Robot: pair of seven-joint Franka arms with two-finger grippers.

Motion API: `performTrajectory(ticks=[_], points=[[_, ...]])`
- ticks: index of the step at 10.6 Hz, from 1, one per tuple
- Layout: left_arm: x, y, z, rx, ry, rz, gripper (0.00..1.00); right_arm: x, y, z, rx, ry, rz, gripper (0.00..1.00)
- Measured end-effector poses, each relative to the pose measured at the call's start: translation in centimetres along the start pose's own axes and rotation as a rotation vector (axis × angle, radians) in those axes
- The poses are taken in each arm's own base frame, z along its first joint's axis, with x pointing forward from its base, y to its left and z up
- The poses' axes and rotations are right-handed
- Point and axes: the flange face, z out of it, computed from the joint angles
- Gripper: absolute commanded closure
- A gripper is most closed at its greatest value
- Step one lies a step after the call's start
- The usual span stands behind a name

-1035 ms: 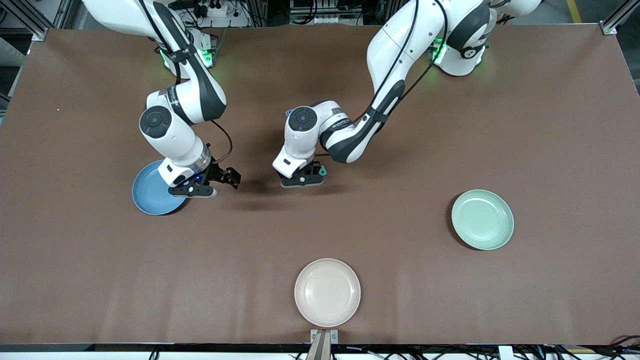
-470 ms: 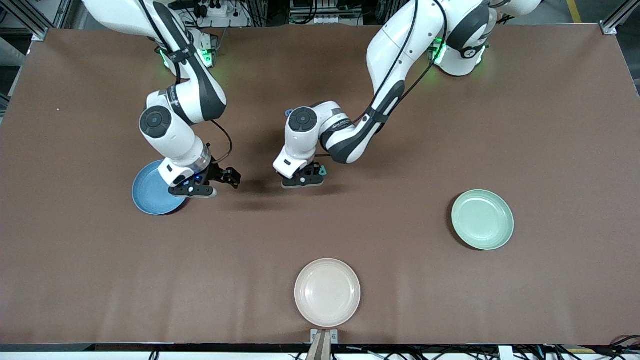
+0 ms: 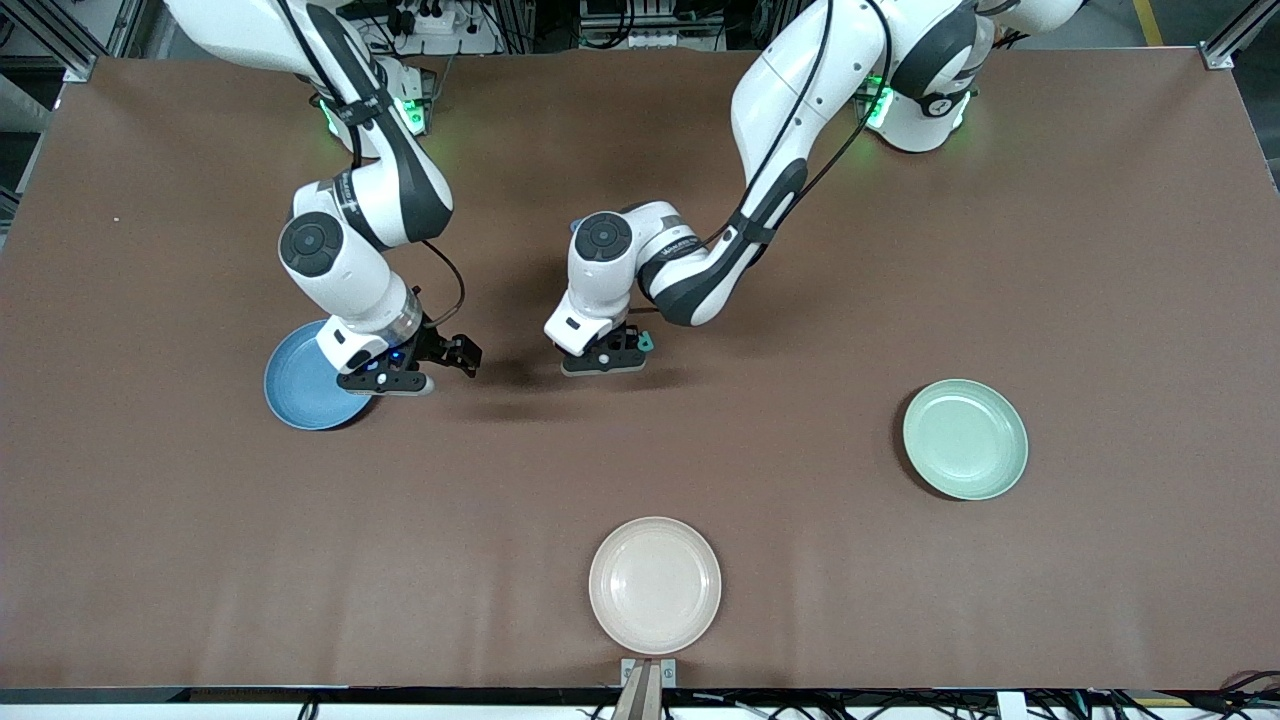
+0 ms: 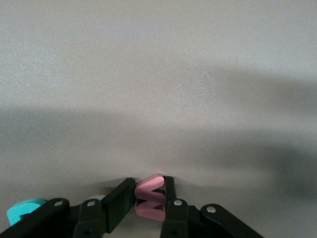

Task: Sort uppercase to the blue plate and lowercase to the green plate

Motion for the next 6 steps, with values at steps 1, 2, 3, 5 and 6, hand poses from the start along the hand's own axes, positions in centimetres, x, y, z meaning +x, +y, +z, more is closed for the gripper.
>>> performTrajectory(ticks=[1,2,3,5,6], points=[[0.0,0.01,-0.01,0.001,0.0,0.0,1.0,-0.03,0.02,0.04,0.0,-0.001,0.0,0.0],[0.01,0.01,-0.03,0.004,-0.001,0.0,1.0,-0.05,0.02,0.05,-0.001,-0.001,0.0,0.0],[0.03,0.0,-0.07,0.011,-0.004,0.0,1.0,-0.05,0.03,0.06,-0.001,-0.001,0.0,0.0],[0.31,-0.15,-0.2,0.028,-0.007,-0.003,1.0,-0.05,0.04,0.06,-0.001,-0.002,0.0,0.0],[0.55,-0.19,-0.39,0.033,-0.007,-0.006,1.0,-0.05,0.05,0.06,-0.001,-0.002,0.0,0.0]])
